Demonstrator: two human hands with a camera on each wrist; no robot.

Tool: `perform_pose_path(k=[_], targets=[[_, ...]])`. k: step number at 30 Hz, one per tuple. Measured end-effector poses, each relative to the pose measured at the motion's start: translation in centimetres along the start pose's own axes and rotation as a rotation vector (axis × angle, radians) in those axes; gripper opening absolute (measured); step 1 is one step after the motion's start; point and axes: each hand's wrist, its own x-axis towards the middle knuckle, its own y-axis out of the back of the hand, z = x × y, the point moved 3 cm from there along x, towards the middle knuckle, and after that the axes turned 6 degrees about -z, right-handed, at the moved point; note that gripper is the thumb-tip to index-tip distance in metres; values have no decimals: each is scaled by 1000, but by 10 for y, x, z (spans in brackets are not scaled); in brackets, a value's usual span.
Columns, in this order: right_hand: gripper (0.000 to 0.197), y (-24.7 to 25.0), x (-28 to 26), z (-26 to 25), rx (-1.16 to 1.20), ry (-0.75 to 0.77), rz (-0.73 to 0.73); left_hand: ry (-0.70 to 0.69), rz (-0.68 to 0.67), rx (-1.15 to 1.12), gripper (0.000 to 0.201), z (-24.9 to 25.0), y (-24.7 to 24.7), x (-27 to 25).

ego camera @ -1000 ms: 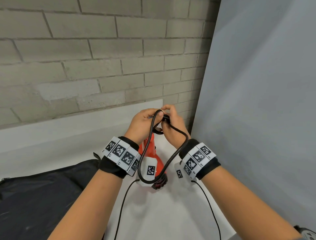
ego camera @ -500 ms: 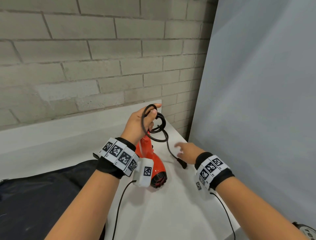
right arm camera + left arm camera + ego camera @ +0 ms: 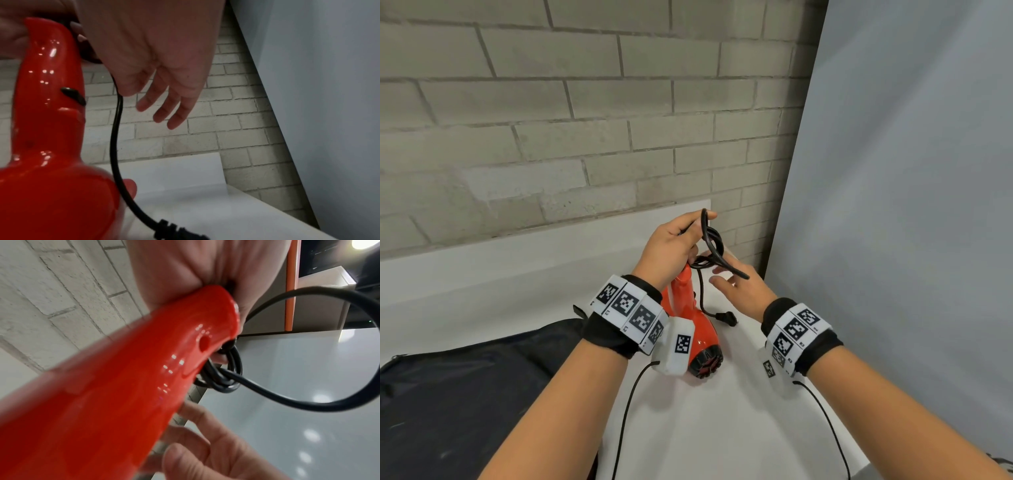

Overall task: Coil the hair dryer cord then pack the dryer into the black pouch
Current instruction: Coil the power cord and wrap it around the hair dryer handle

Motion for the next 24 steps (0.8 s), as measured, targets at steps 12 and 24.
perform_pose_path(k=[12, 24], targets=[[21, 3, 15, 22, -81, -229, 107, -22, 9, 22, 25, 2, 6, -3], [43, 3, -2, 9, -222, 57, -137, -53, 42, 26, 23, 0, 15, -7]])
